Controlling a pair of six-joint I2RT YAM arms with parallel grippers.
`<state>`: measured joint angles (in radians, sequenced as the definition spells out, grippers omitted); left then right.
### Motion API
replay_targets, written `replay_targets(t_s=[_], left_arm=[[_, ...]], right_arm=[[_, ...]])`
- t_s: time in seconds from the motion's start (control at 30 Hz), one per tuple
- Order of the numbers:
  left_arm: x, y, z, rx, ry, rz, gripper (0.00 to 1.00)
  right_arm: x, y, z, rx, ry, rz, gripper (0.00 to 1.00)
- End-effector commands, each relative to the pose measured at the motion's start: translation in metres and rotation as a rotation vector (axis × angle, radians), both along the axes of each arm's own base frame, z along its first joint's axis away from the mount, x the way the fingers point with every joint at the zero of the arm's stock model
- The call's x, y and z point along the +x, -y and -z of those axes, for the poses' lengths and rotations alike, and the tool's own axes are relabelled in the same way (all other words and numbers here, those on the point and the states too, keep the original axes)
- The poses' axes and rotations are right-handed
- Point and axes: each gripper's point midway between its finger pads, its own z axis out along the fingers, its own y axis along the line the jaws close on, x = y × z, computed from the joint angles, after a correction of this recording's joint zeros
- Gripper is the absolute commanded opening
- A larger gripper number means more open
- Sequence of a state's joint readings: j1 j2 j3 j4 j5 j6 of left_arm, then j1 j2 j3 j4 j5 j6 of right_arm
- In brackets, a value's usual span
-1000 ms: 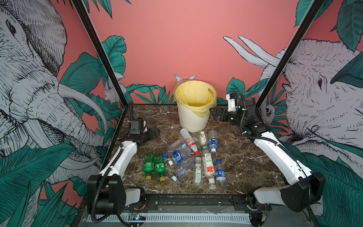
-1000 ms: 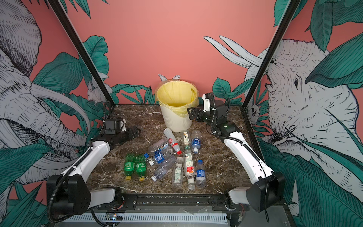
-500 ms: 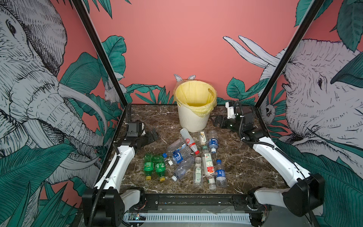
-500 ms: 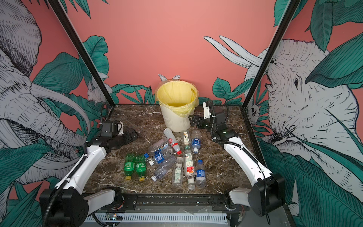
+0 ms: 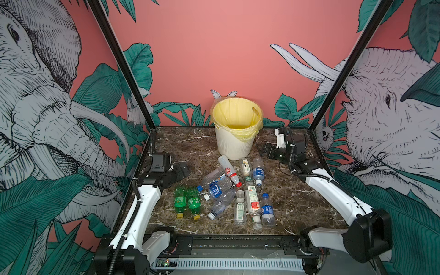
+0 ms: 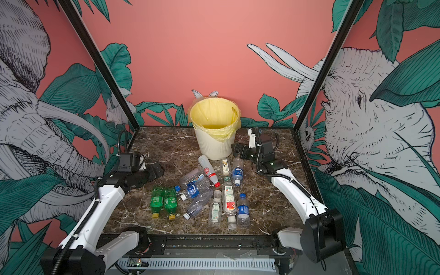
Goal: Throw the plastic bottles in the bin
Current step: Pick up the plastic bottle from the bottom-left of the table.
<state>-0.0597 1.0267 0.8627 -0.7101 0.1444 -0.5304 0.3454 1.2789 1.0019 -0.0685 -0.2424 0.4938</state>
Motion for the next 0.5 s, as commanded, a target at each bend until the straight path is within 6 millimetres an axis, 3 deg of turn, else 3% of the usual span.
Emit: replay_targets(t_s=[0.0, 0.27, 0.47], left_arm=[[-0.019, -0.008, 0.025, 0.022, -0.109, -0.043, 0.99], [-0.032, -0.016, 0.051, 0.075, -0.224, -0.049, 0.99], [-0.047, -0.024, 0.053, 0.125, -0.249, -0.058, 0.99]], right_arm=[[-0.003, 0.005, -0.014, 0.024, 0.057, 0.017, 0.99], [-0.009, 0.011, 0.003, 0.022, 0.027, 0.032, 0.99], [-0.009, 0.009, 0.012, 0.033, -0.002, 0.026, 0.99]])
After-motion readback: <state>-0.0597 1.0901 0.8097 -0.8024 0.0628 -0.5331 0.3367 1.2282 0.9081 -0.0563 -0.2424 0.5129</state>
